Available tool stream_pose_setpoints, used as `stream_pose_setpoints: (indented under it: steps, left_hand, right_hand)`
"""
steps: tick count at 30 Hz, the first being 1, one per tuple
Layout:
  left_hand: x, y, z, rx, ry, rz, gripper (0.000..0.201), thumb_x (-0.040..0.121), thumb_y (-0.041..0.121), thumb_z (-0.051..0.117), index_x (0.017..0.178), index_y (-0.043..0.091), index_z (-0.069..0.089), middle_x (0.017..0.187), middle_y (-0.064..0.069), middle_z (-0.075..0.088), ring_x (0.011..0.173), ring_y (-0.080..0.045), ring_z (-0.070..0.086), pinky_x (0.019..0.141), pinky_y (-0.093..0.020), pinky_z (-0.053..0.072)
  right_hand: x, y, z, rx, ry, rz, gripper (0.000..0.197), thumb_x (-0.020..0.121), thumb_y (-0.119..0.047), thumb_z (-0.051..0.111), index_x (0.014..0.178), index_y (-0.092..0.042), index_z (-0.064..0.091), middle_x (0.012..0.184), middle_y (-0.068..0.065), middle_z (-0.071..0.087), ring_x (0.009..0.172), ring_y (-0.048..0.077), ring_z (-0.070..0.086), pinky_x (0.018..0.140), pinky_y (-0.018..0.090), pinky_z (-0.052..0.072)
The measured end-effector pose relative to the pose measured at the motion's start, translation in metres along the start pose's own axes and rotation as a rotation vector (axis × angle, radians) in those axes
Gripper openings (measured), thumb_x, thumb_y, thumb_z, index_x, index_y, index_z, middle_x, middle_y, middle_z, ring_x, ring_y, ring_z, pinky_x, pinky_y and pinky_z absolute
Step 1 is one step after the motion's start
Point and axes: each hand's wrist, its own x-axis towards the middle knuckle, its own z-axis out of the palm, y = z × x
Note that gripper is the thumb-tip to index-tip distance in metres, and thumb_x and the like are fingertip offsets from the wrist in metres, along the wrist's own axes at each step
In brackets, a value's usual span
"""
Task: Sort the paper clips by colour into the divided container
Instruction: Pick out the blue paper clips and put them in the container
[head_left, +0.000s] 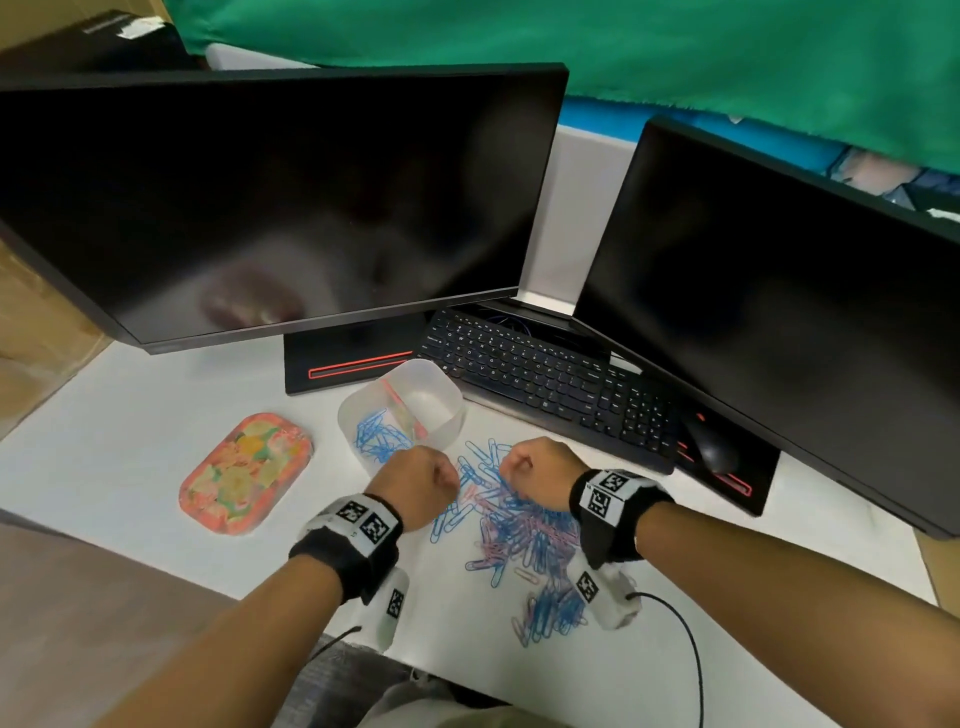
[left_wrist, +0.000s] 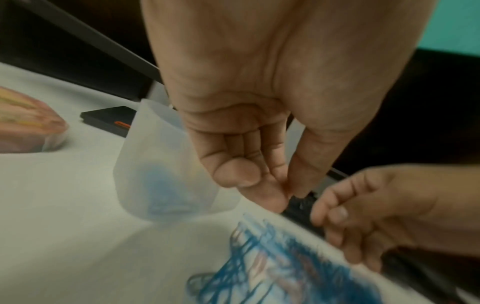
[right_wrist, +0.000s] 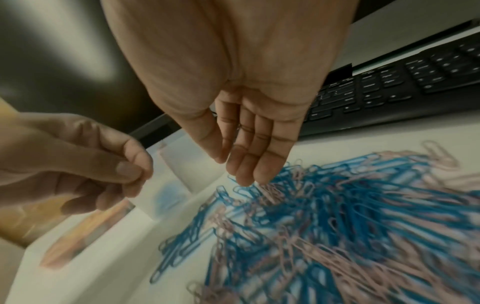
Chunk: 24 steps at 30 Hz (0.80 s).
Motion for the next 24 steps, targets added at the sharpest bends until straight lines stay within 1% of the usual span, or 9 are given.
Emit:
stream_pose_setpoints:
  steps: [1,3,6,10,13,16,19,21,24]
  left_hand:
    - [0.003,-0.004,0.007,0.082,-0.001,-0.008,0.013,0.085,0.017,0.057,0.083,0.018,0.069,0.089,0.003,0.071,0.088,-0.015,0.066,0.080,-0.024,0.052]
    - [0.008,-0.013,0.018,0.215,0.010,-0.032,0.013,0.084,0.019,0.058,0.093,0.020,0.067,0.102,0.000,0.068,0.098,-0.020,0.063,0.086,-0.028,0.051]
    - [0.013,-0.026,0.029,0.356,0.010,-0.055,0.021,0.086,0.025,0.060,0.106,0.017,0.064,0.111,-0.004,0.063,0.103,-0.024,0.060,0.087,-0.032,0.050]
    - [0.015,-0.034,0.034,0.388,0.030,-0.065,0.018,0.088,0.024,0.054,0.098,0.014,0.065,0.104,-0.007,0.065,0.095,-0.026,0.062,0.080,-0.033,0.052]
    - [0.015,-0.037,0.035,0.350,0.049,-0.074,0.019,0.089,0.025,0.049,0.091,0.014,0.064,0.099,-0.008,0.067,0.090,-0.028,0.063,0.078,-0.034,0.053]
    - [0.014,-0.041,0.035,0.314,0.064,-0.079,0.022,0.090,0.024,0.045,0.092,0.013,0.063,0.099,-0.008,0.067,0.090,-0.028,0.063,0.078,-0.034,0.053]
    - [0.011,-0.044,0.034,0.292,0.079,-0.083,0.024,0.093,0.026,0.043,0.094,0.012,0.062,0.099,-0.008,0.066,0.090,-0.028,0.063,0.077,-0.033,0.052]
    - [0.011,-0.046,0.033,0.255,0.085,-0.083,0.020,0.091,0.028,0.045,0.086,0.014,0.059,0.094,-0.008,0.067,0.086,-0.027,0.062,0.074,-0.032,0.052]
    - [0.010,-0.044,0.030,0.172,0.078,-0.094,0.014,0.084,0.027,0.055,0.072,0.019,0.053,0.081,-0.003,0.064,0.077,-0.023,0.060,0.067,-0.028,0.050]
  right_hand:
    - [-0.002,0.004,0.002,-0.025,-0.010,-0.001,0.020,0.090,-0.012,0.051,0.090,-0.007,0.071,0.102,0.007,0.071,0.092,0.022,0.065,0.084,0.028,0.052]
    - [-0.006,0.010,0.008,-0.065,-0.040,-0.017,0.021,0.090,-0.007,0.049,0.091,-0.011,0.070,0.106,0.004,0.068,0.093,0.019,0.063,0.082,0.028,0.051]
    - [-0.011,0.012,0.018,-0.207,-0.102,-0.077,0.028,0.089,-0.003,0.044,0.100,-0.012,0.068,0.109,0.005,0.065,0.097,0.021,0.061,0.087,0.030,0.051]
    - [-0.007,0.006,0.040,-0.417,-0.167,-0.180,0.039,0.090,-0.009,0.045,0.124,-0.020,0.060,0.126,0.005,0.056,0.117,0.027,0.053,0.100,0.037,0.045]
    - [-0.002,0.002,0.055,-0.513,-0.177,-0.279,0.046,0.088,-0.008,0.050,0.132,-0.021,0.055,0.125,0.006,0.052,0.118,0.029,0.049,0.097,0.038,0.044]
    - [0.001,0.004,0.065,-0.647,-0.153,-0.377,0.043,0.087,-0.009,0.056,0.129,-0.016,0.057,0.121,0.011,0.051,0.113,0.032,0.048,0.091,0.038,0.043]
    - [0.003,0.010,0.069,-0.655,-0.104,-0.416,0.038,0.088,-0.011,0.055,0.125,-0.015,0.061,0.117,0.010,0.053,0.110,0.031,0.048,0.090,0.039,0.044]
    - [0.005,0.012,0.070,-0.645,-0.081,-0.445,0.032,0.089,-0.012,0.052,0.117,-0.014,0.066,0.113,0.010,0.055,0.107,0.030,0.050,0.089,0.040,0.046]
    - [0.009,0.011,0.072,-0.669,-0.057,-0.476,0.024,0.087,-0.012,0.052,0.103,-0.011,0.070,0.105,0.009,0.058,0.102,0.030,0.052,0.087,0.041,0.048]
